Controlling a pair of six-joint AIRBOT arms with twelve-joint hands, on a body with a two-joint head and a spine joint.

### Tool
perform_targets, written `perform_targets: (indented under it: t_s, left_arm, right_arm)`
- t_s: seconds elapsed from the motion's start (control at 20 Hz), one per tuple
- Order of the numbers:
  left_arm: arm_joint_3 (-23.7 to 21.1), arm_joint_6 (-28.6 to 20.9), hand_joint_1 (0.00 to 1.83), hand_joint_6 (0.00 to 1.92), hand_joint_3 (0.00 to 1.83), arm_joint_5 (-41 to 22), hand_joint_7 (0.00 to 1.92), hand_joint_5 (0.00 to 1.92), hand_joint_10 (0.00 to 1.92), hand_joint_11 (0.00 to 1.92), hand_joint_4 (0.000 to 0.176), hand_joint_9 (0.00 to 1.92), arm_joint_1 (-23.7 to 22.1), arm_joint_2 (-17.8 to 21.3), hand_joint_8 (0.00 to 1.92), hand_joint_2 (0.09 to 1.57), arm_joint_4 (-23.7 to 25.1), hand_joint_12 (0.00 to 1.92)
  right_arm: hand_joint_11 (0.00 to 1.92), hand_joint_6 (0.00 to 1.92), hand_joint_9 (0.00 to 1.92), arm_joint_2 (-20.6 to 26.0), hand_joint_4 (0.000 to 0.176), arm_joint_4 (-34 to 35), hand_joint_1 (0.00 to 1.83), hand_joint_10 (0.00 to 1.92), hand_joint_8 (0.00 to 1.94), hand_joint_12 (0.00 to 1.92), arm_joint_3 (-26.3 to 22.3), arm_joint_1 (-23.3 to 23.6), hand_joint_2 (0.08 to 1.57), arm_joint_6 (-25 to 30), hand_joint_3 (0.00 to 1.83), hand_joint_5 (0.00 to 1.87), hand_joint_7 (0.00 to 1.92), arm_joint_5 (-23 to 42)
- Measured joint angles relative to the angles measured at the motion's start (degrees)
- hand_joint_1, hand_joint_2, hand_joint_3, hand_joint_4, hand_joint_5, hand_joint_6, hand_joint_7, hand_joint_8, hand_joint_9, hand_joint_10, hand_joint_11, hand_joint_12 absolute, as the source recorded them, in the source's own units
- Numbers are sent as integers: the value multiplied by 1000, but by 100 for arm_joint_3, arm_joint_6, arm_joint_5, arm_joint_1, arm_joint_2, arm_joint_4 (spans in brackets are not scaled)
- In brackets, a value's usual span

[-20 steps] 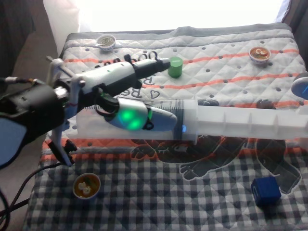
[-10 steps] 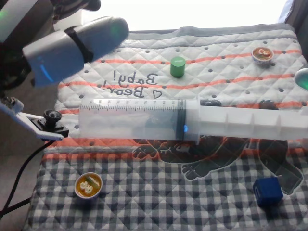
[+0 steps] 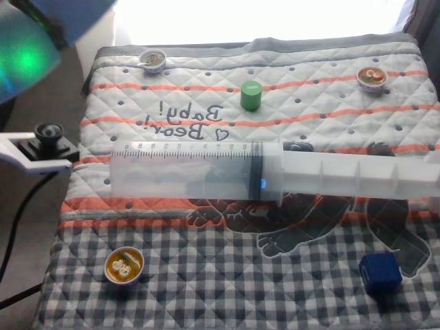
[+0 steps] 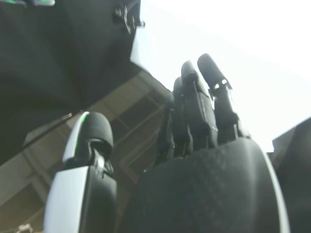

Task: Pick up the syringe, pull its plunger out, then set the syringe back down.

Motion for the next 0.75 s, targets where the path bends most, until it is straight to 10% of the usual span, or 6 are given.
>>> perform_targets:
  t_s: [0.3, 0.35, 0.4, 0.55, 0.65, 0.75]
  left_arm:
    - [-57, 195, 108, 46, 0, 859, 106, 109, 1, 7, 174, 65, 15, 17, 3, 1226, 70, 8]
    - [-59, 236, 52, 167, 0, 977, 274, 238, 48, 1, 128, 181, 17, 17, 1, 1288, 70, 688]
    - [-70, 339, 10, 118, 6, 1172, 169, 125, 17, 0, 67, 116, 28, 17, 9, 1346, 59, 595]
    - [-214, 772, 478, 64, 0, 1495, 84, 118, 32, 0, 157, 100, 55, 24, 29, 1248, 52, 4]
    - [-273, 708, 465, 61, 0, 1530, 327, 100, 54, 0, 146, 270, 46, 35, 29, 1260, 11, 0]
    - [-490, 673, 477, 312, 0, 1504, 538, 288, 226, 202, 96, 612, 46, 227, 54, 1334, -22, 1142]
  right_arm:
    - [0, 0, 284, 85, 65, -271, 151, 2, 0, 1139, -70, 542, 1327, -643, 15, 0, 141, 37]
    - [0, 0, 283, 103, 65, -339, 151, 2, 0, 1138, -109, 654, 1327, -791, 15, 0, 141, 33]
    - [0, 0, 283, 149, 65, -501, 150, 2, 0, 1137, -160, 835, 1327, -988, 14, 0, 140, 37]
    - [0, 0, 283, 210, 65, -791, 151, 2, 0, 1136, -273, 907, 1328, -1198, 13, 0, 140, 166]
    - [0, 0, 283, 352, 65, -750, 151, 2, 0, 1136, -474, 892, 1328, -1281, 13, 0, 140, 57]
    - [0, 0, 283, 435, 65, -579, 151, 2, 0, 1135, -671, 931, 1328, -1532, 12, 0, 140, 114]
